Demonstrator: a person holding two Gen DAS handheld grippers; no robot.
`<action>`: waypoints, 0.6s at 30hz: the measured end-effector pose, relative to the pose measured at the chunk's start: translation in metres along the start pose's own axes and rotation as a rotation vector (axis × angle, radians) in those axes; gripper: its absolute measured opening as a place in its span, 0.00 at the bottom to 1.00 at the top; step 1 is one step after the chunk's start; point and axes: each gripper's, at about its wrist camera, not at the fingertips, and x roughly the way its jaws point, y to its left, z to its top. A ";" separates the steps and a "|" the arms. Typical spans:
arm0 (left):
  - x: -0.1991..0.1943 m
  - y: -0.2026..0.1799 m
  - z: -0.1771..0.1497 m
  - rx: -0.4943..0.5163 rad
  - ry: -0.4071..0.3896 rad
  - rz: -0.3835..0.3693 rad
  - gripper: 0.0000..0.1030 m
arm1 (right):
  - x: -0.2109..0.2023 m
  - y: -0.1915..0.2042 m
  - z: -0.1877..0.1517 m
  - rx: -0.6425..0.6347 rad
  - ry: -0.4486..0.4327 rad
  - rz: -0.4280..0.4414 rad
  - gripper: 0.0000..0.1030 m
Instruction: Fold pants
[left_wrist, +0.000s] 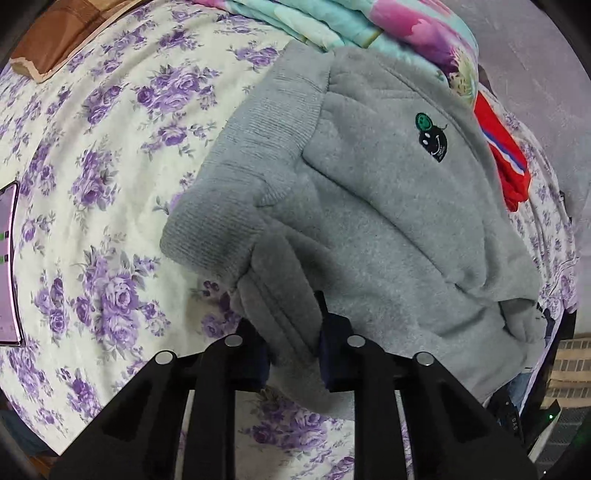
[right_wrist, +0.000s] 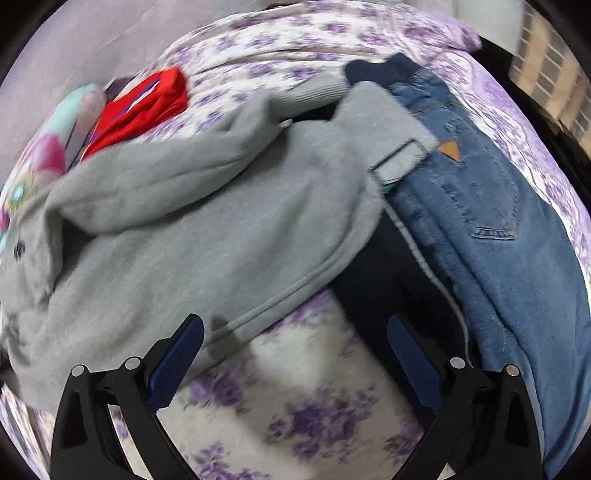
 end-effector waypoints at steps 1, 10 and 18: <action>-0.002 0.003 -0.010 0.001 -0.004 0.000 0.18 | 0.001 -0.005 0.004 0.020 -0.006 0.002 0.97; 0.004 0.012 -0.013 -0.030 0.016 -0.028 0.19 | 0.044 -0.017 0.046 0.082 0.000 -0.004 0.95; 0.019 0.022 -0.007 -0.117 0.073 -0.089 0.19 | 0.038 -0.009 0.067 0.026 0.023 0.115 0.14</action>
